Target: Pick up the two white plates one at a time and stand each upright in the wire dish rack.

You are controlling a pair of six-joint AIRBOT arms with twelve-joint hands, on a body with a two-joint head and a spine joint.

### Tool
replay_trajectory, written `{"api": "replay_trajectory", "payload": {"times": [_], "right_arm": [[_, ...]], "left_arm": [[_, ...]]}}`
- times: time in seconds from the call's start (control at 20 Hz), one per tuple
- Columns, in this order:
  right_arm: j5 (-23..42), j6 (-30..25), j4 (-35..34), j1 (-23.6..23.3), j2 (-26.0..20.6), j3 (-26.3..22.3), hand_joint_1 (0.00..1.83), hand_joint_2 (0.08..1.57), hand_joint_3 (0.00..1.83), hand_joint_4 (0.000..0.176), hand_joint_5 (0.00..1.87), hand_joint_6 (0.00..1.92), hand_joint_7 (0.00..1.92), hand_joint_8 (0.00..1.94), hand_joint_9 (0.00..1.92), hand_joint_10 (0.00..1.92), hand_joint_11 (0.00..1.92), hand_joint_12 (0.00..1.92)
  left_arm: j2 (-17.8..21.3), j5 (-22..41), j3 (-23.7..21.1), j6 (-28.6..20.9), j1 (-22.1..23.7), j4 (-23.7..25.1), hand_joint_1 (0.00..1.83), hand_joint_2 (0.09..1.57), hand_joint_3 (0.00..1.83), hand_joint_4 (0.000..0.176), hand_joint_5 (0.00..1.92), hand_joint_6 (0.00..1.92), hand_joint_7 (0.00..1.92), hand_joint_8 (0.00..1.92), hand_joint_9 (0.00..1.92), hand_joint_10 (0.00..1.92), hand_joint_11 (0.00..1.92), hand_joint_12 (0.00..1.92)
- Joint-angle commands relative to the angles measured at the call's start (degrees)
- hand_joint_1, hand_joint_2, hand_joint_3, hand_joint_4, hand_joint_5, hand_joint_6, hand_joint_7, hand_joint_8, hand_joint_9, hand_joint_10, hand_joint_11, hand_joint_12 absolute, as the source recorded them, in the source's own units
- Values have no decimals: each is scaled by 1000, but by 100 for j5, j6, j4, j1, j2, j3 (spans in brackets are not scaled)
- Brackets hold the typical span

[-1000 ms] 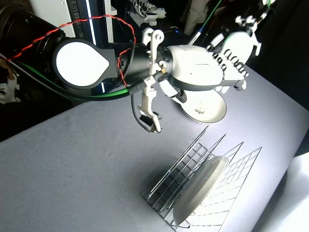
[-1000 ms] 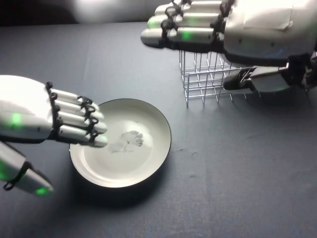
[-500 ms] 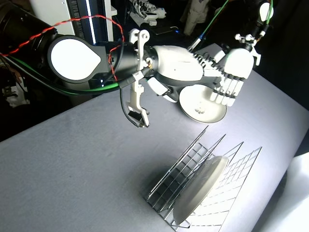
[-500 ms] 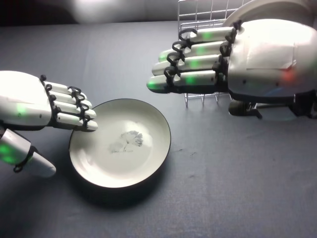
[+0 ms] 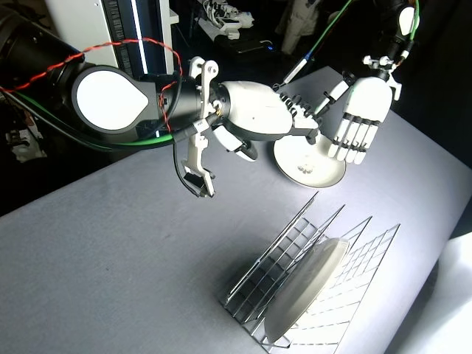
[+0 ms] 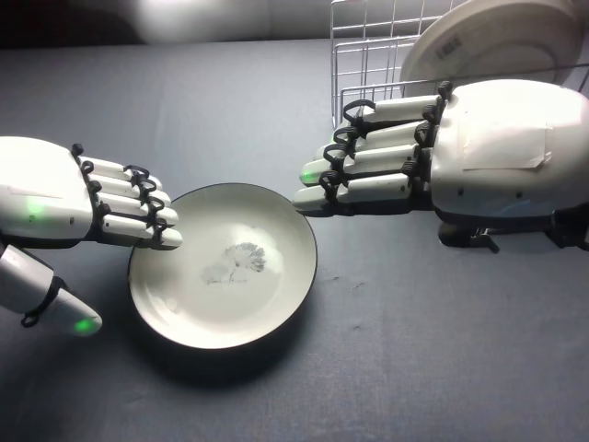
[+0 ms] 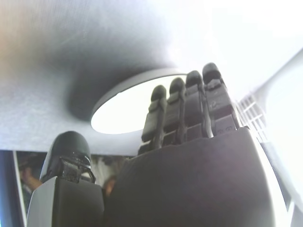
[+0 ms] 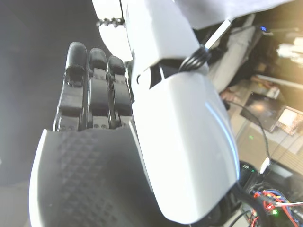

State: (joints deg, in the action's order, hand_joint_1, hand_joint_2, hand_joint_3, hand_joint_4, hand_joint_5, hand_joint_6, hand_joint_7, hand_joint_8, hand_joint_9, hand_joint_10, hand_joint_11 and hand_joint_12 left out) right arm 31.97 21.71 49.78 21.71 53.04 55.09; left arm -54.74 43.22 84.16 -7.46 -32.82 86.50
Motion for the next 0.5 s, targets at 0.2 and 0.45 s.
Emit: {"api": "replay_trajectory", "payload": {"times": [0.2,0.45], "right_arm": [[520,22,-229,-6,-32,-28,1507,1049,0,0,166,0,119,4,203,2,0,660],[520,22,-229,15,-32,-29,1514,1058,3,0,138,0,115,0,211,1,0,668]], "left_arm": [[41,131,12,25,-83,-281,0,1177,0,0,42,1,10,4,1,0,0,7],[-42,98,70,62,-289,-294,0,1188,3,0,63,0,22,0,0,0,5,26]]}}
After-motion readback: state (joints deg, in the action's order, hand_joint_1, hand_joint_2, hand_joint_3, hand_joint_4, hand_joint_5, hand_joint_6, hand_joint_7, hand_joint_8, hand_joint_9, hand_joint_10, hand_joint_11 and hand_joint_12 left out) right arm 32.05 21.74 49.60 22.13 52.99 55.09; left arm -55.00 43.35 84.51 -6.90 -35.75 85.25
